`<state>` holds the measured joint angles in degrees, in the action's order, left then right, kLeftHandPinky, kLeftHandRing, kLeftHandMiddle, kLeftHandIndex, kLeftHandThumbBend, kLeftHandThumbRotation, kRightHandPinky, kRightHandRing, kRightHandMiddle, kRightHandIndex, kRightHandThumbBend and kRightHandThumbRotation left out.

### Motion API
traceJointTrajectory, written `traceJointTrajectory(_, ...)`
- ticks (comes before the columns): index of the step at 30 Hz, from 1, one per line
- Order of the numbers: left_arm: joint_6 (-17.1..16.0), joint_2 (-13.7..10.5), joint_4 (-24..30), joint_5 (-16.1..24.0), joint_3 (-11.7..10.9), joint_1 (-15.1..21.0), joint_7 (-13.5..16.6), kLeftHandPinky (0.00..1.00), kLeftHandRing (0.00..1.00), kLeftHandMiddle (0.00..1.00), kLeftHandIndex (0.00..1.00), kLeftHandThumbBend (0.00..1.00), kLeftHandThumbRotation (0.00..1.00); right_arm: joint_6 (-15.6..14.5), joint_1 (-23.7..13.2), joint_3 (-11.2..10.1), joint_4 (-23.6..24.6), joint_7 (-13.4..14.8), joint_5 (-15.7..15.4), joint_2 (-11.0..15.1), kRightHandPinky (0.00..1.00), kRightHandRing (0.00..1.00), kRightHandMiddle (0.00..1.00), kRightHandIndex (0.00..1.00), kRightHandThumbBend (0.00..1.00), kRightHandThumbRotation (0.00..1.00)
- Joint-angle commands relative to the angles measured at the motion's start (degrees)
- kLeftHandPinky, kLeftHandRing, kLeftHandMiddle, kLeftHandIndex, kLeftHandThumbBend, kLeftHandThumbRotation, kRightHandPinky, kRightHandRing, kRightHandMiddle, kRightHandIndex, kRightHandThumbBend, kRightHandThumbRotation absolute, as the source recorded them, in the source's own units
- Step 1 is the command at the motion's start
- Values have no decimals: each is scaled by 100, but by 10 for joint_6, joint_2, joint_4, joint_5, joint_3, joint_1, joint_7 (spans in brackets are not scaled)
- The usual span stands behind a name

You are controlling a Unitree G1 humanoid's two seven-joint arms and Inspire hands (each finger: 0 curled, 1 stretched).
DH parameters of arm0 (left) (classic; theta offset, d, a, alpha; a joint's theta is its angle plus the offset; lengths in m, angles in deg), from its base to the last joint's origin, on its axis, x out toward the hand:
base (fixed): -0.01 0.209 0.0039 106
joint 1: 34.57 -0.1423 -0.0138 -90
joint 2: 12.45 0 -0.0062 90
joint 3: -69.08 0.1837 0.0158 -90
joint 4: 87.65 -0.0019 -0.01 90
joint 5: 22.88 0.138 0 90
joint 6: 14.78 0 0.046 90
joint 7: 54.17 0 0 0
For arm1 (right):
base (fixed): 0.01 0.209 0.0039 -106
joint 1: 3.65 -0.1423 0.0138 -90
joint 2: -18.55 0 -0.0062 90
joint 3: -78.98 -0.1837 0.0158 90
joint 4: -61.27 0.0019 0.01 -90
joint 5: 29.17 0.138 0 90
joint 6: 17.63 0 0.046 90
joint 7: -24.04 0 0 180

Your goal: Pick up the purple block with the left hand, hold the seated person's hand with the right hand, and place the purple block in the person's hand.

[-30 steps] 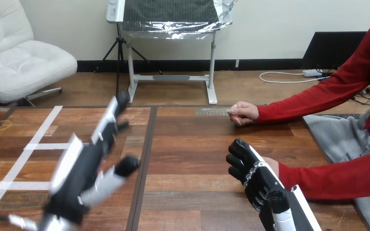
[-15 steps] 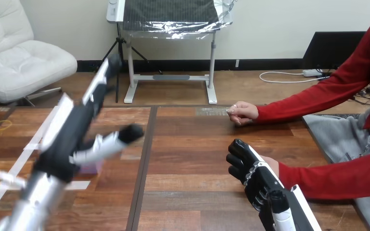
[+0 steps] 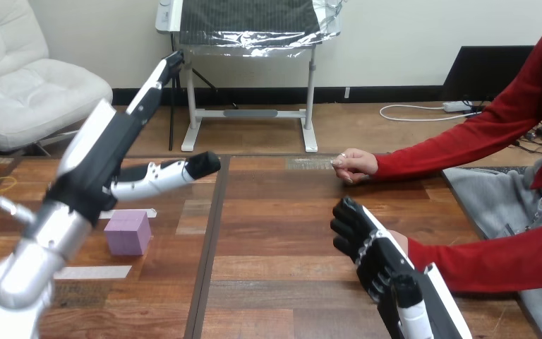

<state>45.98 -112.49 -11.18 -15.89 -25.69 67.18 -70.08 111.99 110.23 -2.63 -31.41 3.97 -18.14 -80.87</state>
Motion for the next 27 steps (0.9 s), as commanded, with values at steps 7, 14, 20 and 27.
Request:
traceJointTrajectory(7, -5, -49, -92, 67, 24, 100, 2, 100, 100, 100, 100, 81, 66, 10, -44, -10, 10, 3, 3, -9, 95, 95, 95, 94, 79, 100)
traceJointTrajectory(14, -14, -71, -162, 121, 51, 146, 12, 100, 100, 100, 100, 77, 64, 7, -45, -9, 11, -3, 9, -6, 96, 96, 95, 94, 79, 100)
traceJointTrajectory(20, -20, -88, -216, 177, 79, 184, 32, 94, 100, 100, 100, 75, 66, 12, -44, -10, 10, -1, 5, -8, 96, 96, 95, 94, 79, 100)
traceJointTrajectory(27, -23, -94, -281, 223, 109, 221, 57, 90, 100, 100, 100, 73, 66, 14, -44, -10, 9, -2, 4, -7, 96, 96, 95, 94, 79, 100)
